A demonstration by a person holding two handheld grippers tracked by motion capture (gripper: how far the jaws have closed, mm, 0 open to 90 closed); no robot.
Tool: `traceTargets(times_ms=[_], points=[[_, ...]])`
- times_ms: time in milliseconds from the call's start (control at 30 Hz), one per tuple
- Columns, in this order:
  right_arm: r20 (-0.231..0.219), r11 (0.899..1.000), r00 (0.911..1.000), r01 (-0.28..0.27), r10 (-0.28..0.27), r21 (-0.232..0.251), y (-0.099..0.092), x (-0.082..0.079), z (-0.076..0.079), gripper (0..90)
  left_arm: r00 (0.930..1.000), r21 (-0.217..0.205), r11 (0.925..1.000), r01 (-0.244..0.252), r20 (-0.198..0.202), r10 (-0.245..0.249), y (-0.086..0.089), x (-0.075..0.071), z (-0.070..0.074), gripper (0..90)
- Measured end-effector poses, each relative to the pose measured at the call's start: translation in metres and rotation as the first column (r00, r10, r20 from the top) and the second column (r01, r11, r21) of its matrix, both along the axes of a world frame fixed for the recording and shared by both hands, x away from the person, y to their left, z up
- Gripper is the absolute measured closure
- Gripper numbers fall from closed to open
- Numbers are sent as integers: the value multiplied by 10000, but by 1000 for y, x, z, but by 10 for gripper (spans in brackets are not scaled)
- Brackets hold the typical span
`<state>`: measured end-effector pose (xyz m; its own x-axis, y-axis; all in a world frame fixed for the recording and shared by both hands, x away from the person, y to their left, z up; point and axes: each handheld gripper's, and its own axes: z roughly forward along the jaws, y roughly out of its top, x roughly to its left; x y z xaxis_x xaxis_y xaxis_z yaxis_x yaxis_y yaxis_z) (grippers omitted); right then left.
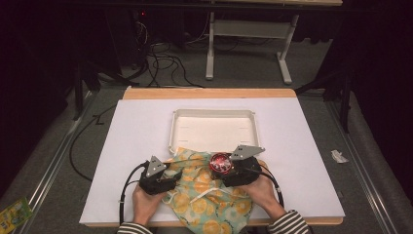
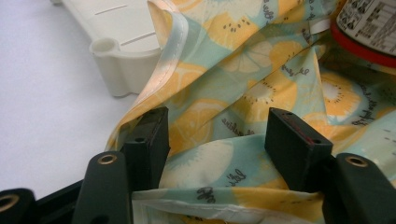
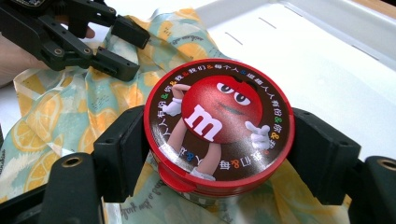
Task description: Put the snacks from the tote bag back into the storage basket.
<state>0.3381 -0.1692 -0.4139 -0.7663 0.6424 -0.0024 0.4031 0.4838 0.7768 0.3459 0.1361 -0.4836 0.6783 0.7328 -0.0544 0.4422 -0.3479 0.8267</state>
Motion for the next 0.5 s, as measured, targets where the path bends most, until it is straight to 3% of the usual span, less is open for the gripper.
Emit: traceTargets(times_ms=[500], points=[[97,9992,9992,375,-376,125,-11,1,19,262,10000,-34,10000,-1,66,2,0,-1,0,405]])
